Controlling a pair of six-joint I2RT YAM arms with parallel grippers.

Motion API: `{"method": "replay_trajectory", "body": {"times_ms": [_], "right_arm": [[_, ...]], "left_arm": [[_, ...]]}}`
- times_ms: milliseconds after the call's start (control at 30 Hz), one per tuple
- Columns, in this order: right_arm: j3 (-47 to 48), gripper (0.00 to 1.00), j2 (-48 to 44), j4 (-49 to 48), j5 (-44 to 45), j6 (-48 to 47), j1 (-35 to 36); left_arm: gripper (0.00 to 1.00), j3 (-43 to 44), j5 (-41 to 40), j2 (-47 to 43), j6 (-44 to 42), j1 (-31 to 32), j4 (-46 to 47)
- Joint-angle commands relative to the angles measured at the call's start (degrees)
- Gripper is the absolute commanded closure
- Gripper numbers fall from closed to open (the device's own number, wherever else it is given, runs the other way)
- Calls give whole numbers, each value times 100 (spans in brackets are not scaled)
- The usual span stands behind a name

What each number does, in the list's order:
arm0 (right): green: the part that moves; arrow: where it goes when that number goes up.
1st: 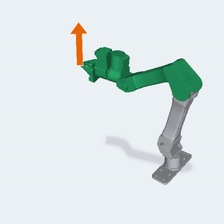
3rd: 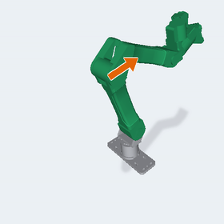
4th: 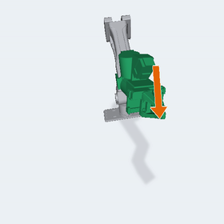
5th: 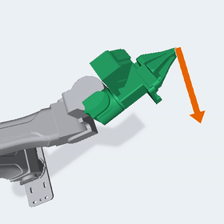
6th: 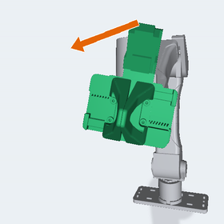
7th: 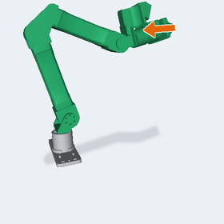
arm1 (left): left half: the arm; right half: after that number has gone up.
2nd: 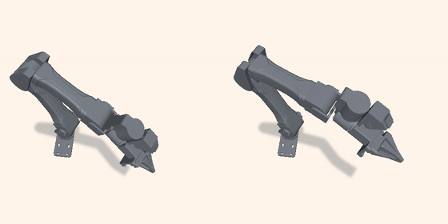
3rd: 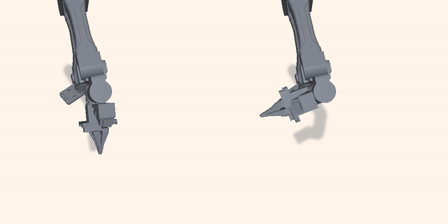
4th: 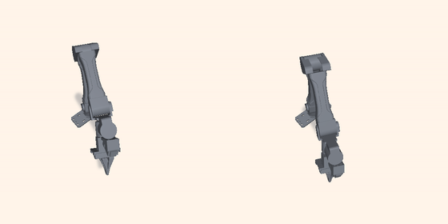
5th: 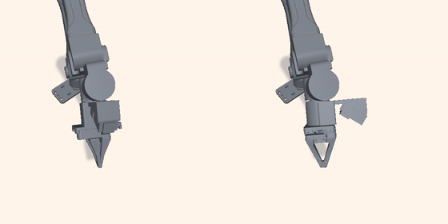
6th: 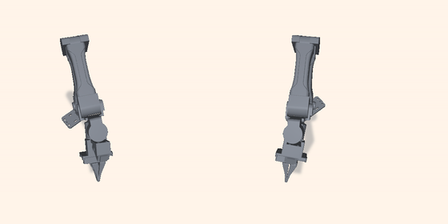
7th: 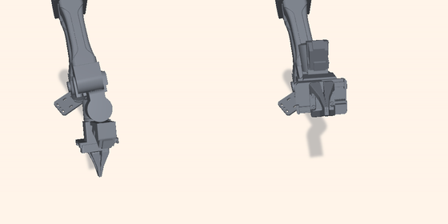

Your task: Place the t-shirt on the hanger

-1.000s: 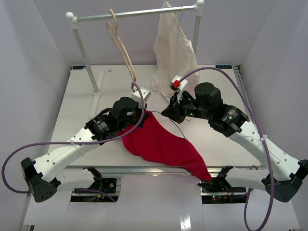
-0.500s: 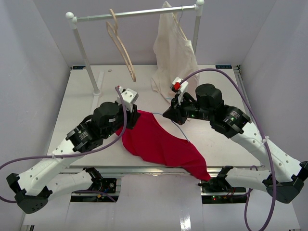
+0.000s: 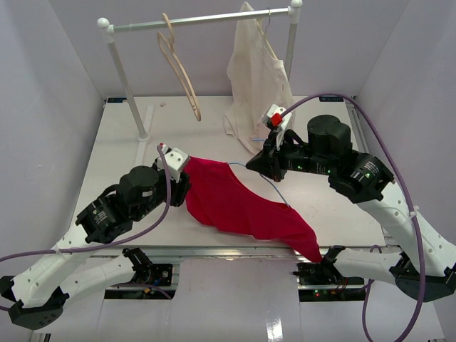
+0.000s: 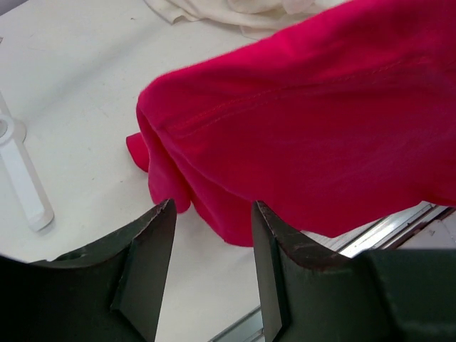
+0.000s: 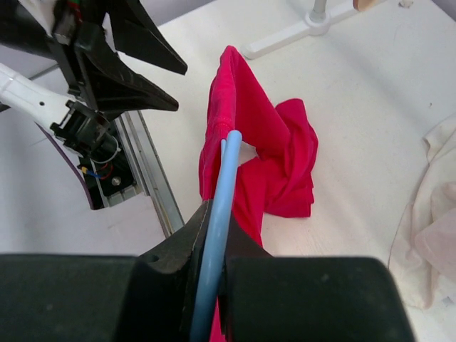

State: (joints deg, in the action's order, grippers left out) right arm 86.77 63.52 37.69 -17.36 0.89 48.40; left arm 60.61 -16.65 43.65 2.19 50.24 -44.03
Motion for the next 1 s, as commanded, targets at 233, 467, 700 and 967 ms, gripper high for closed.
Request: {"method": "replay_trajectory", "body": {"times_ms": [233, 467, 700, 967], "right_arm": [[370, 92, -217, -146, -558, 70, 8], [169, 92, -254, -333, -568, 107, 3], [-54, 92, -315, -314, -197, 2, 3], [-418, 92, -154, 42, 432, -333, 3]], "left_arm": [[43, -273, 155, -27, -183, 7, 580], [64, -329, 482, 155, 41, 12, 1063], [100, 107, 440, 276, 366, 12, 837], [100, 560, 64, 119, 794, 12, 543]]}}
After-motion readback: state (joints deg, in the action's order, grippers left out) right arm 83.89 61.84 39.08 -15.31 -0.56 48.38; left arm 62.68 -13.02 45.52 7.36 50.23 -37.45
